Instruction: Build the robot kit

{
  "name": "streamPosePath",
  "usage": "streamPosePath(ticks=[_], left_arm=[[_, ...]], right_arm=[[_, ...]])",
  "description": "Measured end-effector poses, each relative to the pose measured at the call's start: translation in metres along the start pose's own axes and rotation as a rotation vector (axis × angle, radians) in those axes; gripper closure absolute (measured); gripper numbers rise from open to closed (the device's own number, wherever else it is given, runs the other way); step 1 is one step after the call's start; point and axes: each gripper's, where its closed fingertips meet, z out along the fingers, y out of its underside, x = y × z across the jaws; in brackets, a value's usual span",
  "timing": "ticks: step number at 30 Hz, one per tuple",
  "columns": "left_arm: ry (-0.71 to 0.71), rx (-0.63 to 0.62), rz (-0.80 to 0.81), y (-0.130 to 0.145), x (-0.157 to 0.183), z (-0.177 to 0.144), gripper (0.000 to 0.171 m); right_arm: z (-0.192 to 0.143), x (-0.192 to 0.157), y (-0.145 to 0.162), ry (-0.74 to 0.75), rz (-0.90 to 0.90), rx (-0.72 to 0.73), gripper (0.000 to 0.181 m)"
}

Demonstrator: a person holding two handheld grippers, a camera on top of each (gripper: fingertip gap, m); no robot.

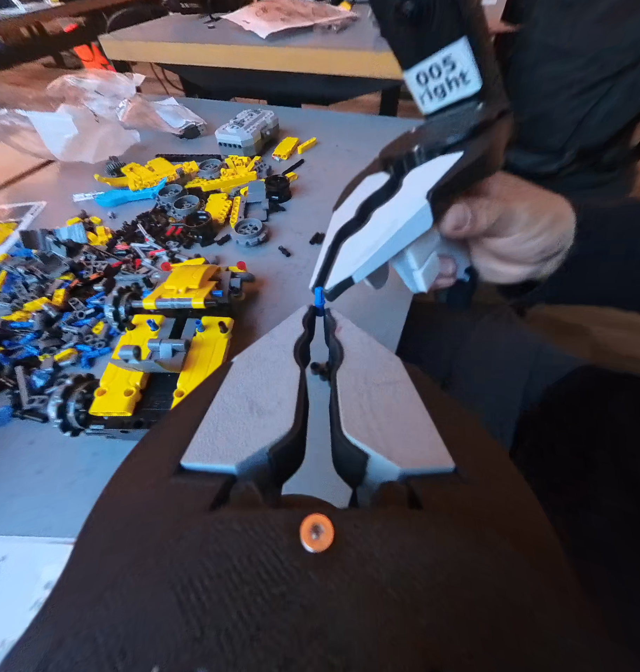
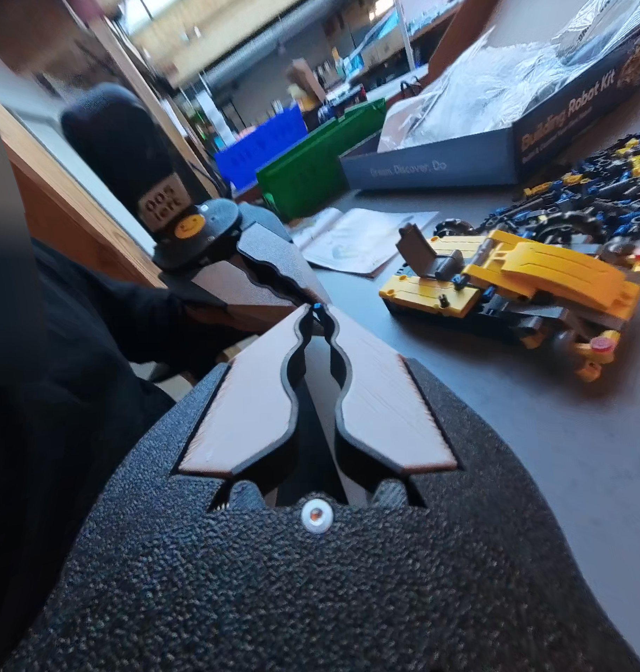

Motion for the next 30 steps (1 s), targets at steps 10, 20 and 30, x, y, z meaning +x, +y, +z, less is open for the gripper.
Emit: streamPosePath(ticks=[10,20,30], left_arm=[[-0.080,-0.068,0.257,0.013,0.002,-0.001,0.171],[-0.051,-0.061,0.245,0.036,0.003,-0.011,0.171],[-0.025,-0.019,0.256,0.031,0.008,-0.016,0.171]], right_arm=[[0.003,-0.001,0.018,0.105,-0.231,-0.261,0.171],[-0.004,0.005,0.033,0.233,-0.387,-0.403,0.158],[0.001,-0.002,0.024,0.200,-0.504,-0.467,0.181]])
